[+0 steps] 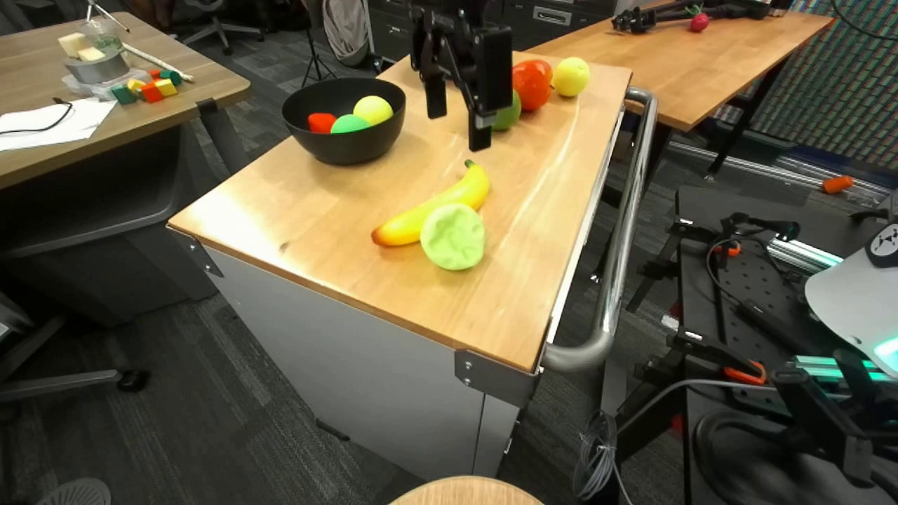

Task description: Pick up the plush vegetable and fruit toy, then put them in the two bowls

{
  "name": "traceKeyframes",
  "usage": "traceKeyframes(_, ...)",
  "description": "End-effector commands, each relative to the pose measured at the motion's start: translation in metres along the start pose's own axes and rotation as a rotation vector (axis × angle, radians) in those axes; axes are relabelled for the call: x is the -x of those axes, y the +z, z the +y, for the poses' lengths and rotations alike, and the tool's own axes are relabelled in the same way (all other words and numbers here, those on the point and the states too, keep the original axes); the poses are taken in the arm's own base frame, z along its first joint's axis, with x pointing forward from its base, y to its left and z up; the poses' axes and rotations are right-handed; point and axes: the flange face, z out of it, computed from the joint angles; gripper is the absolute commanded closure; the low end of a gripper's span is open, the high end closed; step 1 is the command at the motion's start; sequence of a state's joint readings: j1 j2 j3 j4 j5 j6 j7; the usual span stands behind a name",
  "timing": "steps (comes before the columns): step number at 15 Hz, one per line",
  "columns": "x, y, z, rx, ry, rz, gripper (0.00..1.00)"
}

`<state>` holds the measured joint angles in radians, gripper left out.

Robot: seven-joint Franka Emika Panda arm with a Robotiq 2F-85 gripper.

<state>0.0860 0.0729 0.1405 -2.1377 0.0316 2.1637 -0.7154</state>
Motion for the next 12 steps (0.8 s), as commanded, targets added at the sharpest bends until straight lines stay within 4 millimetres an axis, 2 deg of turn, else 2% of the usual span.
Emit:
traceKeyframes(1,-0.005,0.008,-0.037,-0.032,-0.100,0.022,0.00)
traceKeyframes(7,-0.018,0.033,-0.069,-0.057,-0.158,-0.030,0.00)
traceKeyframes(12,-0.027,0.047,-0.076,-0.040,-0.170,-0.032,0.00)
